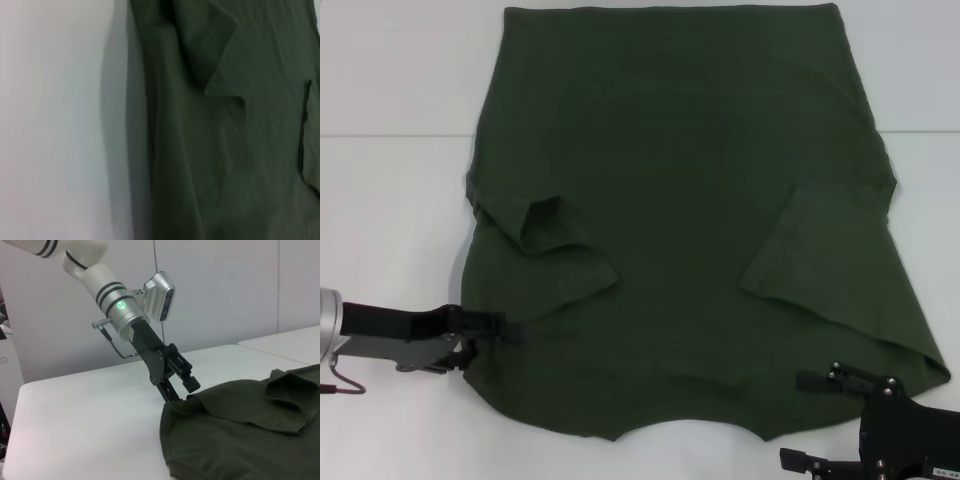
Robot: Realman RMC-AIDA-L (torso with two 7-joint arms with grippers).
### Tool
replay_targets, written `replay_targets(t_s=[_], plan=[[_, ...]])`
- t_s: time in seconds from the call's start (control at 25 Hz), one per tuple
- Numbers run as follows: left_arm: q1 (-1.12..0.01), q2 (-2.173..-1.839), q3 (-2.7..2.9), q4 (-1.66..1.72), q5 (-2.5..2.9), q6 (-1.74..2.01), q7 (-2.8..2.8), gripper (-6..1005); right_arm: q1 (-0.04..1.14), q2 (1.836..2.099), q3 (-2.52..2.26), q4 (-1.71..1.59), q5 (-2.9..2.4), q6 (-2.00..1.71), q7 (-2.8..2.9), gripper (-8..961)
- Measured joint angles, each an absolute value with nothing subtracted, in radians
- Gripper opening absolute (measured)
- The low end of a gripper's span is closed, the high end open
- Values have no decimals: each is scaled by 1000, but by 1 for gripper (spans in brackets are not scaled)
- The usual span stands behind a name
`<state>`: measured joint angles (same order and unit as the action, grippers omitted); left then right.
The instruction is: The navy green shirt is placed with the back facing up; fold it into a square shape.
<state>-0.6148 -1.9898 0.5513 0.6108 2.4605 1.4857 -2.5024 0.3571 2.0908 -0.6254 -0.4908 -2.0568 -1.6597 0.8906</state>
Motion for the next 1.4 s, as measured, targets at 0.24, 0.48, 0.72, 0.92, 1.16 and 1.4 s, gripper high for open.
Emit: replay_targets(t_s=[0.24, 0.48, 0.72, 0.92, 1.16, 1.4], plan=[[-609, -1982, 554, 615, 2472, 1472, -2504, 879, 359, 2091, -623, -491, -2055, -1660, 891, 921], [-609, -1980, 562, 627, 2487, 1466, -2505, 877, 363, 2091, -623, -489, -2055, -1665, 891, 920], [-614, -1988, 578, 625, 2487, 1466, -2506, 875, 364, 2091, -623, -489, -2055, -1667, 893, 919], [-624, -1993, 595, 630, 2488, 1463, -2502, 873, 364, 2091, -623, -489, -2056, -1669, 894, 919], [-625, -1995, 619, 652, 2489, 1458, -2500, 709, 364, 2091, -622, -489, -2056, -1669, 894, 918], [-618, -2007, 643, 695, 2489, 1456, -2502, 504, 367, 2091, -621, -489, -2055, -1671, 901, 918]])
